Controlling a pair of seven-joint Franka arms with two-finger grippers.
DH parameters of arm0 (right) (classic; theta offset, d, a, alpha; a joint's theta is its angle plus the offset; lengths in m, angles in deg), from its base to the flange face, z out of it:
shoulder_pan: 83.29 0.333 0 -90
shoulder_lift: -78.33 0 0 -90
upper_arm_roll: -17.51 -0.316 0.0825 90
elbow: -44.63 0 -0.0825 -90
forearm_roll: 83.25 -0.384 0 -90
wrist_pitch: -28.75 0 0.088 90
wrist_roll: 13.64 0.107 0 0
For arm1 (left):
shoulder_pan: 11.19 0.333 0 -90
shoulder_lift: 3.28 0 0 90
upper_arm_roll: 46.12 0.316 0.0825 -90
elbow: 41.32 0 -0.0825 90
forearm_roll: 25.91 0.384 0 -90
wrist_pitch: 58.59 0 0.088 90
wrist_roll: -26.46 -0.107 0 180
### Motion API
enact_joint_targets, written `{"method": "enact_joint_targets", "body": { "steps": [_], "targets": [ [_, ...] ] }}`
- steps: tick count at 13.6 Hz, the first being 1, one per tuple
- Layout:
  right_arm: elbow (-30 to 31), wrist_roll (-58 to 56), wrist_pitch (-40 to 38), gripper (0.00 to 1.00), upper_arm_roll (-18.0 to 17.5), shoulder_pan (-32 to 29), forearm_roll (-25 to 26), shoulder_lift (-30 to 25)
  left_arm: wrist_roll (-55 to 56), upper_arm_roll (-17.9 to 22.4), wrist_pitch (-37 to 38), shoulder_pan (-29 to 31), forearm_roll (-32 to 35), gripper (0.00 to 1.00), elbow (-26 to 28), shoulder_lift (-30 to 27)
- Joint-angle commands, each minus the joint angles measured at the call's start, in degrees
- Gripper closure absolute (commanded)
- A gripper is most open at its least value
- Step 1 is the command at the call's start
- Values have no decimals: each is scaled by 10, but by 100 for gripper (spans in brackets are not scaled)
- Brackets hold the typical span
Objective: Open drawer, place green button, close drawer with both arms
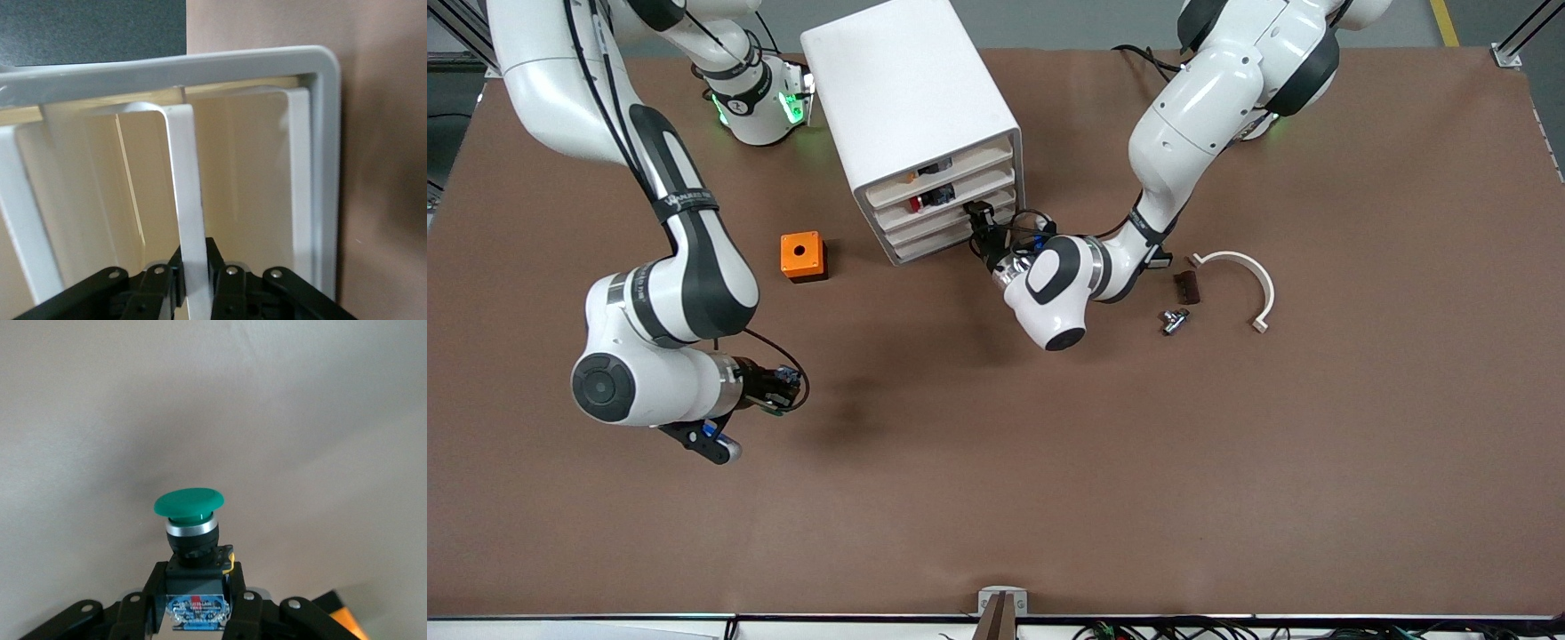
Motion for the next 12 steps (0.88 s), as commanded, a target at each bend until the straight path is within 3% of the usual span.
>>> {"method": "enact_joint_targets", "body": {
  "steps": [1, 5, 7, 8, 11, 12],
  "targets": [
    [5, 91, -46, 100, 1, 25, -5, -35, -10, 32, -13, 12, -3, 99, -45, 5],
    [44, 222, -42, 100, 1, 62, -22, -81, -96, 57, -30, 39, -10, 96, -63, 8],
    [51, 302, -44, 99, 1, 98, -24, -98, -112, 57, -37, 45, -10, 87, -63, 8],
    [60, 340, -41, 99, 1, 115, -23, -106, -113, 57, -40, 45, -10, 77, -63, 8],
    [98, 446, -10, 99, 0, 171, -23, -131, -108, 61, -39, 50, -4, 23, -62, -1],
    [115, 480, 15, 99, 1, 192, -22, -136, -108, 71, -39, 51, -3, 18, -62, -6]
  ]
}}
